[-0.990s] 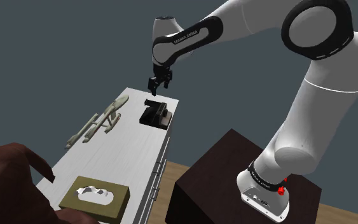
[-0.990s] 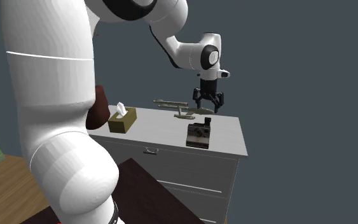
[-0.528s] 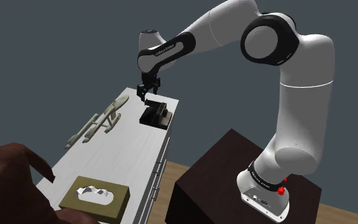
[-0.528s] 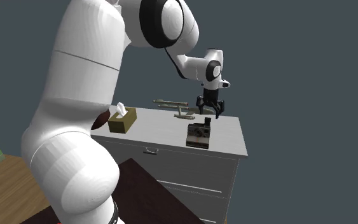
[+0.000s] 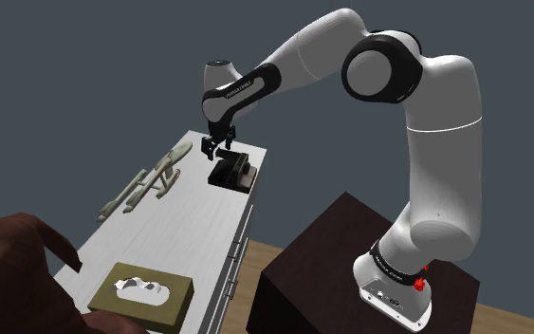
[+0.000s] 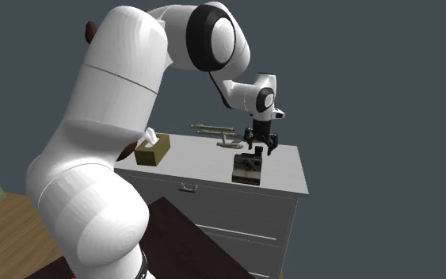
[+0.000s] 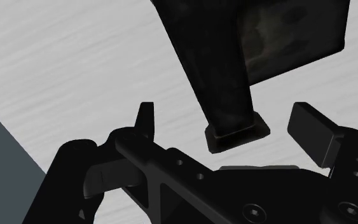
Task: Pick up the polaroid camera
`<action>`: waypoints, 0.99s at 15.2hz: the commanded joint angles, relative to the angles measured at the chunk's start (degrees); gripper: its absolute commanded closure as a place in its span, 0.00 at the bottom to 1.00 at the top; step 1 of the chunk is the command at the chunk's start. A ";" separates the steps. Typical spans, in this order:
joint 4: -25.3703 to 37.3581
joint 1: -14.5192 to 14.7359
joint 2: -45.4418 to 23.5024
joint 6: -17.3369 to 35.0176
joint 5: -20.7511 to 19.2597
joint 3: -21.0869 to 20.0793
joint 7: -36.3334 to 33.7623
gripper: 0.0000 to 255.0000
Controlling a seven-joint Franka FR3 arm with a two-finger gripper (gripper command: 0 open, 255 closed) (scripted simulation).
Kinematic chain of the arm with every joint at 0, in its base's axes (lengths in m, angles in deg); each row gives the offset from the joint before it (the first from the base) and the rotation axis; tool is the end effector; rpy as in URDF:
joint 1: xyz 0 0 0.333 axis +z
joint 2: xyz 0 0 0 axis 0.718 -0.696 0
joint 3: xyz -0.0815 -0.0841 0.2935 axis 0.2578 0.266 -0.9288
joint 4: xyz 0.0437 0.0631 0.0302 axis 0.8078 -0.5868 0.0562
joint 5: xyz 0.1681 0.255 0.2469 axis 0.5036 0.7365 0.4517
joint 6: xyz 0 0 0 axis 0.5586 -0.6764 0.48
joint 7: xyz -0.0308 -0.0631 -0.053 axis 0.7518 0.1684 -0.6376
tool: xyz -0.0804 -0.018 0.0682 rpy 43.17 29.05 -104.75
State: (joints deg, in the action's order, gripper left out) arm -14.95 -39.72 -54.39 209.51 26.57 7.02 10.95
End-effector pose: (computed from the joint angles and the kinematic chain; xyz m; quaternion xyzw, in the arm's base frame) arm 0.6612 0.0887 0.2504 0.9977 0.0677 -0.0020 0.0075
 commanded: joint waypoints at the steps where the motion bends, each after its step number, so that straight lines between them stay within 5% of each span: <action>1: 0.04 0.05 -0.68 0.66 -0.03 0.01 -0.07 0.00; 2: 0.05 0.05 -0.68 0.66 -0.03 0.01 -0.07 0.00; 3: 0.05 0.05 -0.72 0.69 -0.03 0.01 -0.07 1.00; 15: 0.22 0.02 0.78 -0.98 0.04 -0.03 0.00 1.00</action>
State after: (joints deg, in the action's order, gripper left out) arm -14.55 -39.66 -54.29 208.97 26.57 7.00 10.90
